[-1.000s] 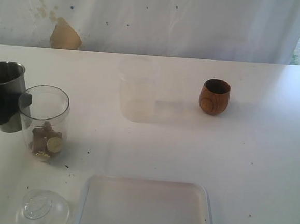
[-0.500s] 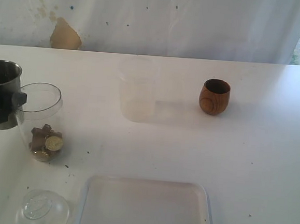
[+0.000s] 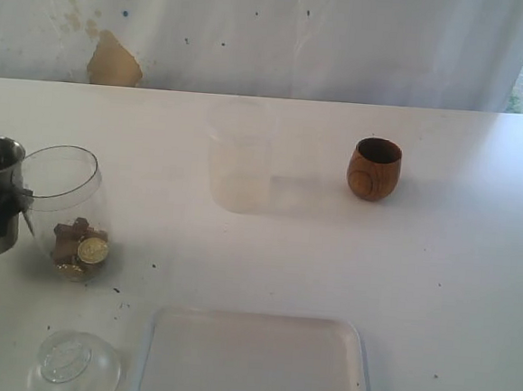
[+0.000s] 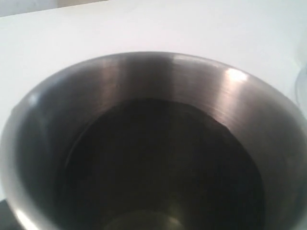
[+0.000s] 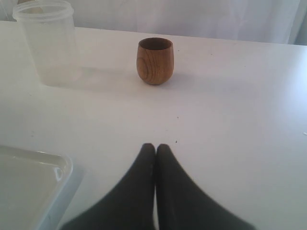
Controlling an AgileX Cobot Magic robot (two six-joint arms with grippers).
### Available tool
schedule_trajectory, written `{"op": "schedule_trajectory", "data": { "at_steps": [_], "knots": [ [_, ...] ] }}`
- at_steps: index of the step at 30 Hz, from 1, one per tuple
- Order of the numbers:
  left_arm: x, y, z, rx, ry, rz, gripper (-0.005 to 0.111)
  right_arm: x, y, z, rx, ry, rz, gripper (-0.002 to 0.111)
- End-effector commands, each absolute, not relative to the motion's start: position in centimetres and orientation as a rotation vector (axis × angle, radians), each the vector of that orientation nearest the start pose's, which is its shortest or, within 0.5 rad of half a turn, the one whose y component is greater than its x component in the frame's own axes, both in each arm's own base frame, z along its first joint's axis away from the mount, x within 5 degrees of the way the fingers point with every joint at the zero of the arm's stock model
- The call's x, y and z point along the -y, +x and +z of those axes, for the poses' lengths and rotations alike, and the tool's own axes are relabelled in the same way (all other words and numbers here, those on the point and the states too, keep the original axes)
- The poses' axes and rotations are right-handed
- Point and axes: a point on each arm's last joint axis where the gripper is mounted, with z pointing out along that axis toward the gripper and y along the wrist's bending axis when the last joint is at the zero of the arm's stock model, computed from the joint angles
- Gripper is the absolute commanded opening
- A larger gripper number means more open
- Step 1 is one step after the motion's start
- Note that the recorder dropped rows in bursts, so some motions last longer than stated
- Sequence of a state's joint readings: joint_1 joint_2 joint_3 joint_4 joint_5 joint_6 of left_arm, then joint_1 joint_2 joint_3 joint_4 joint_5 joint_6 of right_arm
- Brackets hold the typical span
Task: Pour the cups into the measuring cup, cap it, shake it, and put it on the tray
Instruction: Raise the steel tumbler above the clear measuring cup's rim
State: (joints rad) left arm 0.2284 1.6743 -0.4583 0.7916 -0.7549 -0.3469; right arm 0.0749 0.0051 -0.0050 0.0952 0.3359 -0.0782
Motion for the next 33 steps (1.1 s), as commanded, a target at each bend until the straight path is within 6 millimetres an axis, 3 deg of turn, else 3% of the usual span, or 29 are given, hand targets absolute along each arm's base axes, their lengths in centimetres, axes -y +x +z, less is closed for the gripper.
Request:
{"op": "schedule_trajectory", "data": {
  "at_steps": [1, 14, 24, 33],
  "knots": [
    [-1.1, 26.0, 14.1, -1.935, 0.312, -0.279, 0.0, -0.7, 5.3, 18.3, -1.817, -0.072, 0.088, 0.0],
    [-0.6, 25.8, 11.5, -1.868, 0.313, -0.351, 0.0, -0.7, 5.3, 18.3, -1.817, -0.072, 0.088, 0.0],
    [-0.2, 26.0, 11.5, -1.804, 0.352, -0.384, 0.0, -0.7, 5.3, 18.3, -1.817, -0.072, 0.088, 0.0],
    [1.5, 26.2, 11.7, -1.778, 0.379, -0.429, 0.0, -0.7, 5.3, 18.3, -1.817, -0.072, 0.088, 0.0]
  ]
}}
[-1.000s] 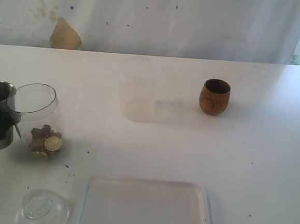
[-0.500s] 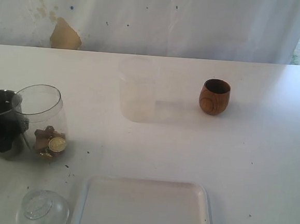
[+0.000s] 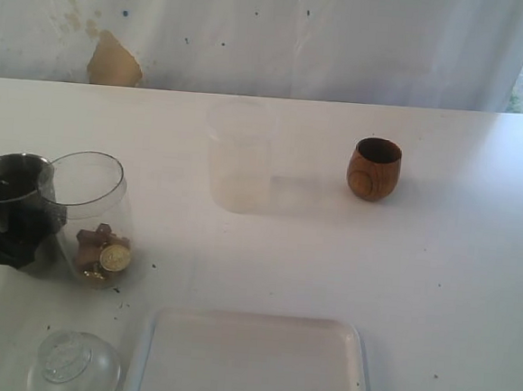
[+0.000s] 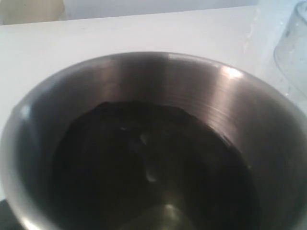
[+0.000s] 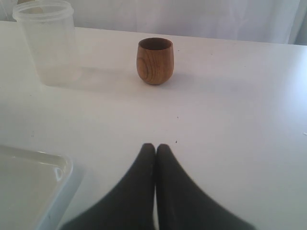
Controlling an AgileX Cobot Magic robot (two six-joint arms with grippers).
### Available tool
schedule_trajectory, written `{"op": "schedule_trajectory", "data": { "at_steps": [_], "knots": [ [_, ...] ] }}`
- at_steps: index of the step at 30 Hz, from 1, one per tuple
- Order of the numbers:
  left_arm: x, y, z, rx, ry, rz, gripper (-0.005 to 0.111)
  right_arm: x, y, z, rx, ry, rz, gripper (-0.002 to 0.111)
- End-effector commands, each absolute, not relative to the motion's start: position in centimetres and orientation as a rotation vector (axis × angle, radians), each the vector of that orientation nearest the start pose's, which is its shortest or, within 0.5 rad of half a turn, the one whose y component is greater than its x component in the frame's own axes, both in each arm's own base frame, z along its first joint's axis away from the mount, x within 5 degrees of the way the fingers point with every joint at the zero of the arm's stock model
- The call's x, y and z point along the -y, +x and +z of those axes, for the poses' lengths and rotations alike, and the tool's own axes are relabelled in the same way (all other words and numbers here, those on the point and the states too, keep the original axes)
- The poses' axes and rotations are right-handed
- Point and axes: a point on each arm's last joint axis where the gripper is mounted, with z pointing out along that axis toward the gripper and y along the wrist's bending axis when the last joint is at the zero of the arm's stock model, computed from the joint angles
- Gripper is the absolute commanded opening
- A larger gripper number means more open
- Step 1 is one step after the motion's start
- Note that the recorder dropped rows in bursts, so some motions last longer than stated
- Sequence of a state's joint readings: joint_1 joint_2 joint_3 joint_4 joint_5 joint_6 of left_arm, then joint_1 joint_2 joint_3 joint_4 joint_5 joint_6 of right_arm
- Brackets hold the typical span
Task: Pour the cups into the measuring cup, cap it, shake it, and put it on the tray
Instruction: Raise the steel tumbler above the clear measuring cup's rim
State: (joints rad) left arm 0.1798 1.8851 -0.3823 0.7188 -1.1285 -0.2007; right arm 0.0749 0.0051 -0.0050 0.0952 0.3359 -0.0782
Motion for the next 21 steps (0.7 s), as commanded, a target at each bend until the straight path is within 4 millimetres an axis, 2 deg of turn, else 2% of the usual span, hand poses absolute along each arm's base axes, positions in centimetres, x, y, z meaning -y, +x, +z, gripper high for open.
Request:
{"op": "schedule_trajectory", "data": {
  "at_steps": [1, 8, 15, 21],
  "knots": [
    [1.5, 26.2, 11.7, -1.78, 0.374, -0.426, 0.0, -0.7, 5.3, 18.3, -1.817, -0.072, 0.088, 0.0],
    [1.4, 26.3, 11.7, -1.779, 0.369, -0.414, 0.0, -0.7, 5.3, 18.3, -1.817, -0.072, 0.088, 0.0],
    [0.7, 26.7, 12.0, -1.755, 0.311, -0.328, 0.0, -0.7, 5.3, 18.3, -1.817, -0.072, 0.088, 0.0],
    [0.5, 28.1, 13.4, -1.683, 0.325, -0.31, 0.0, -0.7, 5.3, 18.3, -1.817, -0.072, 0.088, 0.0]
  ]
}}
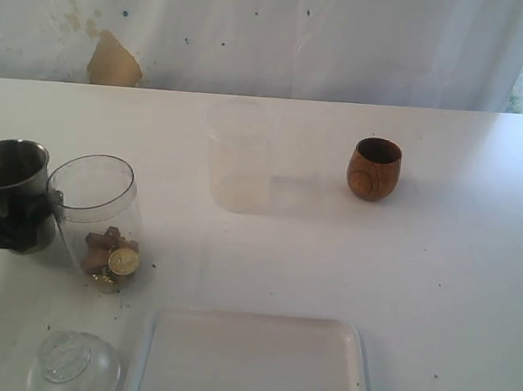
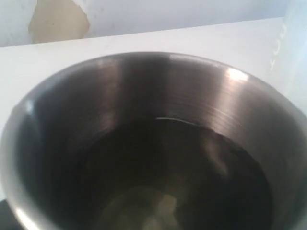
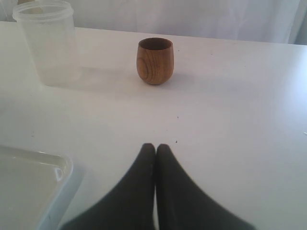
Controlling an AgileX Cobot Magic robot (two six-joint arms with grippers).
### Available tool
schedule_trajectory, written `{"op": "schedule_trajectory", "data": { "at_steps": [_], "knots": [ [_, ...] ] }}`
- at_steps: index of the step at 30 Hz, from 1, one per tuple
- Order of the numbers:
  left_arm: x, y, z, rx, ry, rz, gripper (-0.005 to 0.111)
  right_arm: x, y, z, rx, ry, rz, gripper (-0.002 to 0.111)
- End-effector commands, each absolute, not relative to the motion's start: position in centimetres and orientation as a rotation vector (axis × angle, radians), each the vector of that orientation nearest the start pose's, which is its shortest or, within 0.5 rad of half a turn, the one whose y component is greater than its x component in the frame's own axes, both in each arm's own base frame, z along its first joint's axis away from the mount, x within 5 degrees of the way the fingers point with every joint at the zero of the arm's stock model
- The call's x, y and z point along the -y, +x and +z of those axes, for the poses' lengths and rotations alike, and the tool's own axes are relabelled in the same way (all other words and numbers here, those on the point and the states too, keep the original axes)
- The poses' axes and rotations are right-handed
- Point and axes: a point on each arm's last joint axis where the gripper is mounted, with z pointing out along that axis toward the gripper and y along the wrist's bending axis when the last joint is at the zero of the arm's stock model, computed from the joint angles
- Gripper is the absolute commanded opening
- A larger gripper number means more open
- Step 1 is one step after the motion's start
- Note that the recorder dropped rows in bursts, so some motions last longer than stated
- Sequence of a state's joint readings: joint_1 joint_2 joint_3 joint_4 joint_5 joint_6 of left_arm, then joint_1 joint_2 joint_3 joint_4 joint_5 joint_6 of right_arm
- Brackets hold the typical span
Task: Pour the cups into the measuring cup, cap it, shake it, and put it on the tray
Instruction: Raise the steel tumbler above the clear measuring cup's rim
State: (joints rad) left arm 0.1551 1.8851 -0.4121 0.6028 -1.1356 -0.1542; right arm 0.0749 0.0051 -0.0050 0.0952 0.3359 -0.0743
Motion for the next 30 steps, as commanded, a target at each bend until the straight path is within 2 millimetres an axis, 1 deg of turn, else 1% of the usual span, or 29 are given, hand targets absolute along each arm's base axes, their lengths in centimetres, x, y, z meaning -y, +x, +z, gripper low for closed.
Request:
{"op": "schedule_trajectory", "data": {
  "at_steps": [1, 6, 9, 15, 20, 24, 27, 30],
  "knots": [
    [0.5, 28.4, 13.7, -1.668, 0.33, -0.306, 0.0, -0.7, 5.3, 18.3, -1.817, -0.072, 0.088, 0.0],
    [0.5, 29.4, 15.2, -1.602, 0.358, -0.298, 0.0, -0.7, 5.3, 18.3, -1.817, -0.072, 0.088, 0.0],
    [0.4, 29.9, 16.0, -1.578, 0.337, -0.321, 0.0, -0.7, 5.3, 18.3, -1.817, -0.072, 0.088, 0.0],
    [1.0, 30.5, 18.0, -1.499, 0.432, -0.351, 0.0, -0.7, 5.3, 18.3, -1.817, -0.072, 0.088, 0.0],
    [1.2, 31.3, 19.4, -1.47, 0.44, -0.388, 0.0, -0.7, 5.3, 18.3, -1.817, -0.072, 0.088, 0.0],
    [2.4, 32.0, 20.0, -1.459, 0.499, -0.41, 0.0, -0.7, 5.3, 18.3, -1.817, -0.072, 0.088, 0.0],
    [3.7, 32.6, 20.5, -1.449, 0.546, -0.418, 0.0, -0.7, 5.3, 18.3, -1.817, -0.072, 0.088, 0.0],
    [4.7, 33.4, 21.0, -1.455, 0.584, -0.401, 0.0, -0.7, 5.3, 18.3, -1.817, -0.072, 0.088, 0.0]
  ]
}}
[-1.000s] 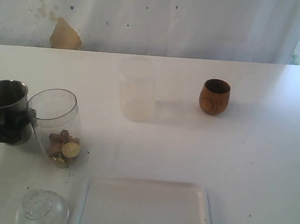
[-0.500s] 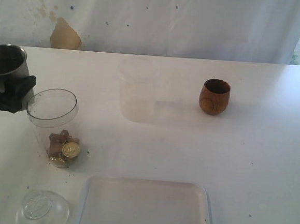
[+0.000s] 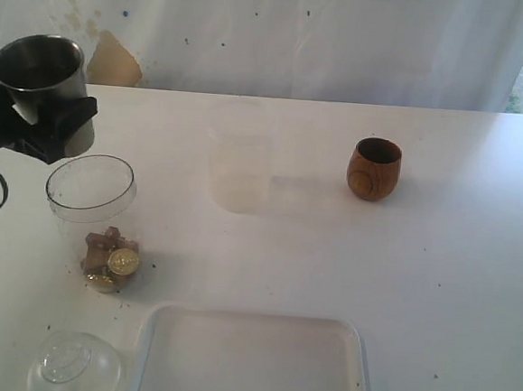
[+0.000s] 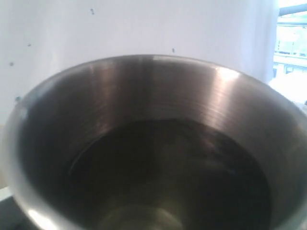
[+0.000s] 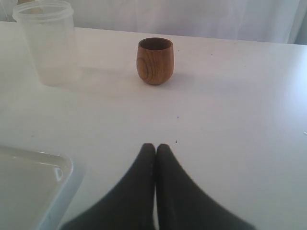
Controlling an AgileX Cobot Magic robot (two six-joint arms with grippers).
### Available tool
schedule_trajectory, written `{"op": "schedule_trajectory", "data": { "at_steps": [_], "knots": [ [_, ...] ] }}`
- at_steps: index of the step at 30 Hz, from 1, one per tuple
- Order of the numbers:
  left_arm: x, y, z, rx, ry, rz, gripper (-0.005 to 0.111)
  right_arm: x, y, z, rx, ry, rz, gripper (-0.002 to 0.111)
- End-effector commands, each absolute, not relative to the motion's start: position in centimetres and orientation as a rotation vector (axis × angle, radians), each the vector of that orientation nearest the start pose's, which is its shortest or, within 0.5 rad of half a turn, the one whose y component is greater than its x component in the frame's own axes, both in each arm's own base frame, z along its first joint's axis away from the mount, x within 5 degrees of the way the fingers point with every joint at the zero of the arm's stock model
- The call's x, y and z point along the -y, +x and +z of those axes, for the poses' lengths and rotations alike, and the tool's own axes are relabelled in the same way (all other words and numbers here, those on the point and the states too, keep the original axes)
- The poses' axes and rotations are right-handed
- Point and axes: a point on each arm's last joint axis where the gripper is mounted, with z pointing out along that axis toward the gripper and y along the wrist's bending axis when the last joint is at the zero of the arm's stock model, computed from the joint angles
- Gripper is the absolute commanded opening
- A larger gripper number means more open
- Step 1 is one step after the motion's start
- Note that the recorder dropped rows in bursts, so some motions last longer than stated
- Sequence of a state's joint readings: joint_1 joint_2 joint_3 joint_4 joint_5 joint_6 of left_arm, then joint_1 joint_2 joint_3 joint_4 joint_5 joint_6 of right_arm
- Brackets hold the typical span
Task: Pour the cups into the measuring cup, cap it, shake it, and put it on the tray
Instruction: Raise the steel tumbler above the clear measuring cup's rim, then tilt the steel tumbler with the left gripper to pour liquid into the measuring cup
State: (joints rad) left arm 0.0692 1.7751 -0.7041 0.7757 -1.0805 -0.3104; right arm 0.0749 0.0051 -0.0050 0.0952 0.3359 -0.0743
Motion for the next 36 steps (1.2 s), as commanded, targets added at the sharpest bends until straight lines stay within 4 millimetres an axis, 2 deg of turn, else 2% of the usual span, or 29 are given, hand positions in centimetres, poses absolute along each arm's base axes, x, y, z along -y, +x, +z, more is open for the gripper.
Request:
{"op": "schedule_trajectory", "data": {
  "at_steps": [1, 8, 17, 21, 26, 29, 33, 36],
  "knots": [
    [4.9, 33.6, 21.1, -1.46, 0.59, -0.395, 0.0, -0.7, 5.3, 18.3, -1.817, -0.072, 0.088, 0.0],
    [5.5, 34.1, 21.9, -1.398, 0.717, -0.338, 0.0, -0.7, 5.3, 18.3, -1.817, -0.072, 0.088, 0.0],
    [5.7, 34.0, 21.8, -1.339, 0.848, -0.235, 0.0, -0.7, 5.3, 18.3, -1.817, -0.072, 0.088, 0.0],
    [5.7, 34.0, 21.8, -1.347, 0.831, -0.26, 0.0, -0.7, 5.3, 18.3, -1.817, -0.072, 0.088, 0.0],
    [5.0, 33.6, 21.9, -1.315, 0.856, -0.311, 0.0, -0.7, 5.3, 18.3, -1.817, -0.072, 0.088, 0.0],
    [3.6, 33.4, 22.0, -1.303, 0.866, -0.315, 0.0, -0.7, 5.3, 18.3, -1.817, -0.072, 0.088, 0.0],
    [3.8, 33.1, 21.7, -1.228, 1.012, -0.215, 0.0, -0.7, 5.3, 18.3, -1.817, -0.072, 0.088, 0.0],
    [3.8, 33.1, 21.6, -1.221, 1.029, -0.201, 0.0, -0.7, 5.3, 18.3, -1.817, -0.072, 0.088, 0.0]
  ]
}}
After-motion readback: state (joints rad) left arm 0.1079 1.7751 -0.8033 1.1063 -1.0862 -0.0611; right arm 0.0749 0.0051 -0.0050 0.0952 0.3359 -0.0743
